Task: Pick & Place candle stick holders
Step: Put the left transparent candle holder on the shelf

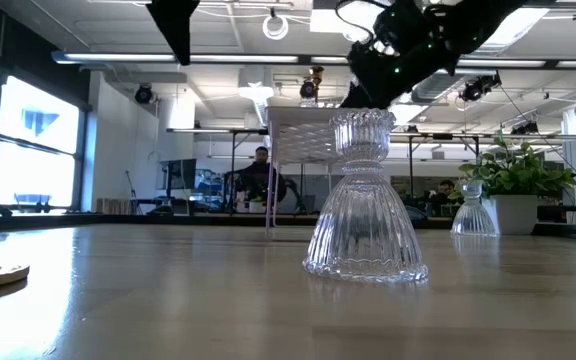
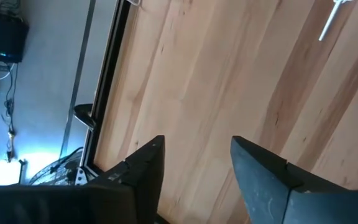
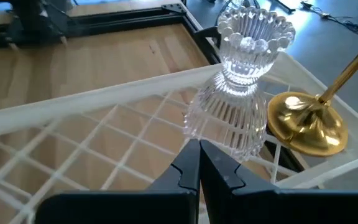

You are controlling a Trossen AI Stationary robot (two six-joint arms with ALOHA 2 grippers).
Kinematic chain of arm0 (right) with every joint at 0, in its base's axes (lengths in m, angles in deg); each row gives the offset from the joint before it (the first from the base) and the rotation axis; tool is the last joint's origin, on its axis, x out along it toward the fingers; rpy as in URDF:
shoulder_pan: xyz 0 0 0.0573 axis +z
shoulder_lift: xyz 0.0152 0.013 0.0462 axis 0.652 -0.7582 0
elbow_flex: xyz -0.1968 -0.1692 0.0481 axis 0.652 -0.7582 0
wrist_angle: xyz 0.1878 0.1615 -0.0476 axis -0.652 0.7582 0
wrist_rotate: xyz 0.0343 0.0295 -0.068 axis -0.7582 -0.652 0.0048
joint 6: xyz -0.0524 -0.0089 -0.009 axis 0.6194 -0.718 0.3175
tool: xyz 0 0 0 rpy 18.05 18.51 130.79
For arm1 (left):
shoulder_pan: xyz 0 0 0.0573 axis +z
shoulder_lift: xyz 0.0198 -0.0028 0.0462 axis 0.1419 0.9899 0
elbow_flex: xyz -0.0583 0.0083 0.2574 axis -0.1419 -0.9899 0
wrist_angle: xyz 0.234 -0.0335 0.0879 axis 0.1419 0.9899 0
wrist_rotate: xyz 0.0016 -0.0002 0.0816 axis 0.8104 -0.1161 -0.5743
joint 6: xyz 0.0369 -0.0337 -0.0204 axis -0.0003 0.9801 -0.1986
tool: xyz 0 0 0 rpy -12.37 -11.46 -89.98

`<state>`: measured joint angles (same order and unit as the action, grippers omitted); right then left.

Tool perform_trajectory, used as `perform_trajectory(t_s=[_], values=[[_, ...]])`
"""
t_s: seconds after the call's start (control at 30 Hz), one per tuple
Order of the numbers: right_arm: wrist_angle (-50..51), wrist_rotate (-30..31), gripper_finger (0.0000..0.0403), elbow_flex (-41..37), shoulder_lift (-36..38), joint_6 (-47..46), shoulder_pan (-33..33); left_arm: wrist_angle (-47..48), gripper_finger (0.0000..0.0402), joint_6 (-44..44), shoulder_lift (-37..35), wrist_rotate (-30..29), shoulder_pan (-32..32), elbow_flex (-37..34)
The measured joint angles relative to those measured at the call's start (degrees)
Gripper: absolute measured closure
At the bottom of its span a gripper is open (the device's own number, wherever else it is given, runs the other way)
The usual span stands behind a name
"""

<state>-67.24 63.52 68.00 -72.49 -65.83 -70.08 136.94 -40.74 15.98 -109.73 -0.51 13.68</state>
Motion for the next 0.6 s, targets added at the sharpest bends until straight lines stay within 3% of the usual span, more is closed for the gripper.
perform_trajectory(t_s=[0.23, 0.6], values=[[0.7, 4.3, 0.0403, 2.5, -4.0, 1.5, 0.2, 0.4, 0.0245, 0.0, -0.5, -0.4, 0.0, -0.1], [0.8, 7.6, 0.0403, 3.0, -4.4, 2.6, 0.2, -0.1, 0.0245, 0.0, -0.5, -0.4, 0.0, -0.1]])
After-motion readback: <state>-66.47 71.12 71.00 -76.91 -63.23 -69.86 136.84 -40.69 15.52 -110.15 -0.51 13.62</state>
